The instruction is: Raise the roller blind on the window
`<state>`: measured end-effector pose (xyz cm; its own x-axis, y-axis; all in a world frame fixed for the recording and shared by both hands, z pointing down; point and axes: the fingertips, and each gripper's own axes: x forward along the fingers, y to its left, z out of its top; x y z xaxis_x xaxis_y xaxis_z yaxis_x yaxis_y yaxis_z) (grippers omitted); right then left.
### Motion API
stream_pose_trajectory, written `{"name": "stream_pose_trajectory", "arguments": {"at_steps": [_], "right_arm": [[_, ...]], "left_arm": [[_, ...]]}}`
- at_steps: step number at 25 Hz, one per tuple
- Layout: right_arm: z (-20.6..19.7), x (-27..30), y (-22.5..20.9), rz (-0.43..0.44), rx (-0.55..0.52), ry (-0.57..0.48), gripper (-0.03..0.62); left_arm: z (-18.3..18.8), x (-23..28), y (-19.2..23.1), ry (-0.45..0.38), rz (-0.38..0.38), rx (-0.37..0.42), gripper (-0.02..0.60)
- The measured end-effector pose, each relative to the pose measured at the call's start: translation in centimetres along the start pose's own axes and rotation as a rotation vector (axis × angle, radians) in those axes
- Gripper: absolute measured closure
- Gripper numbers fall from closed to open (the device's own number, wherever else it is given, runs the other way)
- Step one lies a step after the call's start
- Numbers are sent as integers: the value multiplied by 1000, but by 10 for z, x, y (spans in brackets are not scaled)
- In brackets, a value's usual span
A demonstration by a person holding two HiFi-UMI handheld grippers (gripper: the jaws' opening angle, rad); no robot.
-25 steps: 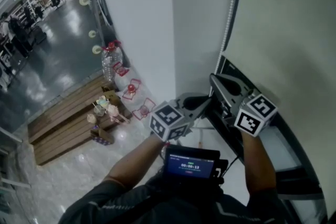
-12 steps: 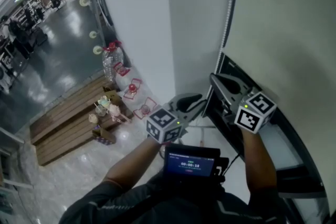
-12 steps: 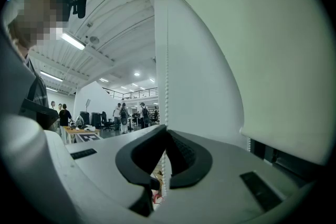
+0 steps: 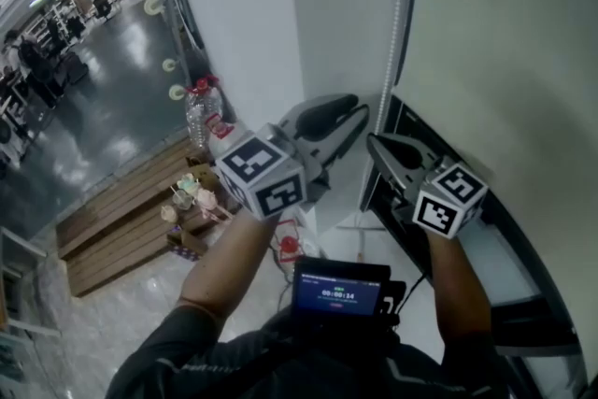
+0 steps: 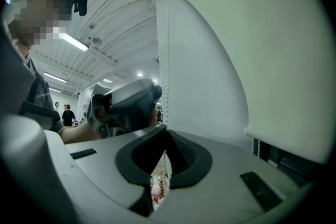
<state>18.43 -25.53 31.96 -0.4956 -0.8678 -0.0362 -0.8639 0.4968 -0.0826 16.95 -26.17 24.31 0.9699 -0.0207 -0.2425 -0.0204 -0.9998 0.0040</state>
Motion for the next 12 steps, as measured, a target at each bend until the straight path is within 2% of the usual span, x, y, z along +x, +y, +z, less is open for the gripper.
{"name": "stream_pose_trajectory", "arguments": {"at_steps": [3,9,12], "right_arm": [[-2,0,1,7,-1,1,594],[1,0,6,11,-6,-3,594],[-1,-3,6,9,-5,-1,594]], "left_arm": [[9,18,-4,24,-29,10,491],[10,33,-1,66,-21,38,491],[8,36,-7,76,-34,45,520]]}}
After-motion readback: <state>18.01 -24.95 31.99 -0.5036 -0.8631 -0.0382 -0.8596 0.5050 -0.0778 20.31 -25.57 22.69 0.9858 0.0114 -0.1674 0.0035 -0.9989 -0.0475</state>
